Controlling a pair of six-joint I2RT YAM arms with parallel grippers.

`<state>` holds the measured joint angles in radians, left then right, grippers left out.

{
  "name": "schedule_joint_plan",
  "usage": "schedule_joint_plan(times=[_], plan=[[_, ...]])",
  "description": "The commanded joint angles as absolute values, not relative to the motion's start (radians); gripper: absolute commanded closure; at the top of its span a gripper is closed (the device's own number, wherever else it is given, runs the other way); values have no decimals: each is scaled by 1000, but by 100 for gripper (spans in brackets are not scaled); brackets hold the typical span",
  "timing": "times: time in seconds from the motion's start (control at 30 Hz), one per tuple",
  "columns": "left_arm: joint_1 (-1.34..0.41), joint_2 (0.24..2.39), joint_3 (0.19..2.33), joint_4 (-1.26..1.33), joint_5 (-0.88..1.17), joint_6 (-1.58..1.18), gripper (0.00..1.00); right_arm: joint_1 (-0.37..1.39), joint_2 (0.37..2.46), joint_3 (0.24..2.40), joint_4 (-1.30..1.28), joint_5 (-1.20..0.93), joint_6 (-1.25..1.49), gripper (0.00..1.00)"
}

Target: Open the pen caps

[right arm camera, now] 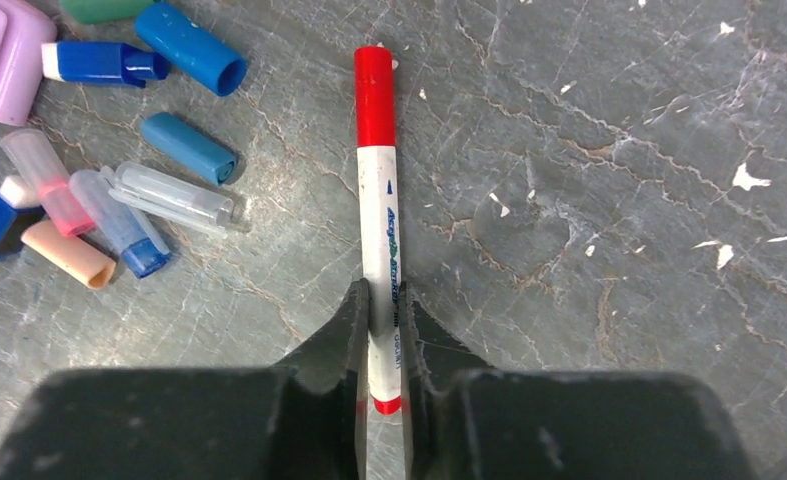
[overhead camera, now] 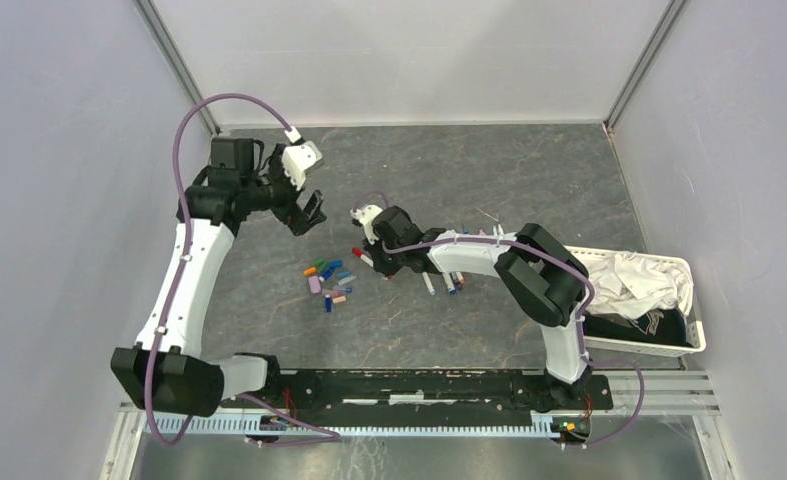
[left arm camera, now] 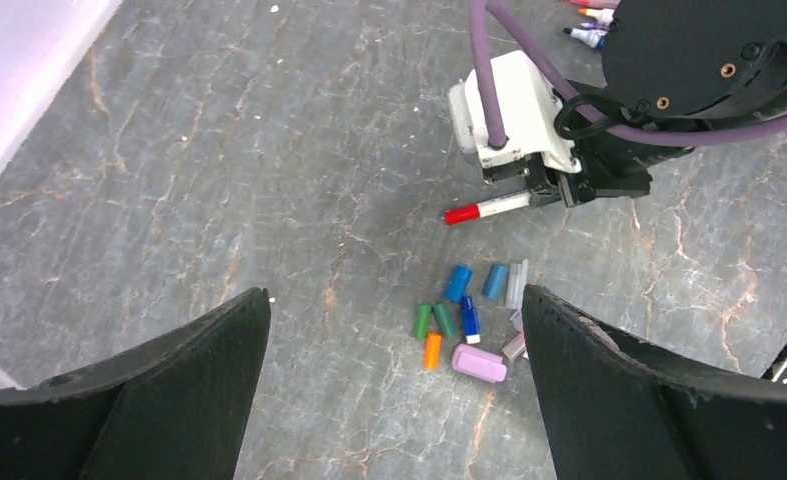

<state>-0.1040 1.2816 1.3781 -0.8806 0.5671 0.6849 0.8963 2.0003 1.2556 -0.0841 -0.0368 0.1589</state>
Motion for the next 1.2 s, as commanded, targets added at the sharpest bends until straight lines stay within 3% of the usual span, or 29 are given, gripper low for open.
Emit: schedule_joint_plan(times=[0.0,0.03,0.2,0.47,0.67,0.9,1.17], plan=[[-102,1273,1253,-767,677,624,0,898,1951,1201,-76,-24,116,94],[-102,1292,1242,-809,749,699,0,892,1935,1190,-70,-38,115,100],[-107,1312,1182,-888,906,882,0,831,1823,1119,-18,-218,157,100],[-156,1367,1117,-1094,870,1321,5,764,1702,1055,9,-681,224,100],[-199,1383,1103,-1112,895,1413,13,768,1719,1087,-47,-903,230,100],[-273,1364,1058,-1129,833,1461,27,768,1752,1118,-32,-977,266,100],[-335,1337,1022,-1059,735,1416,52,768,1781,1138,-31,-999,284,100]])
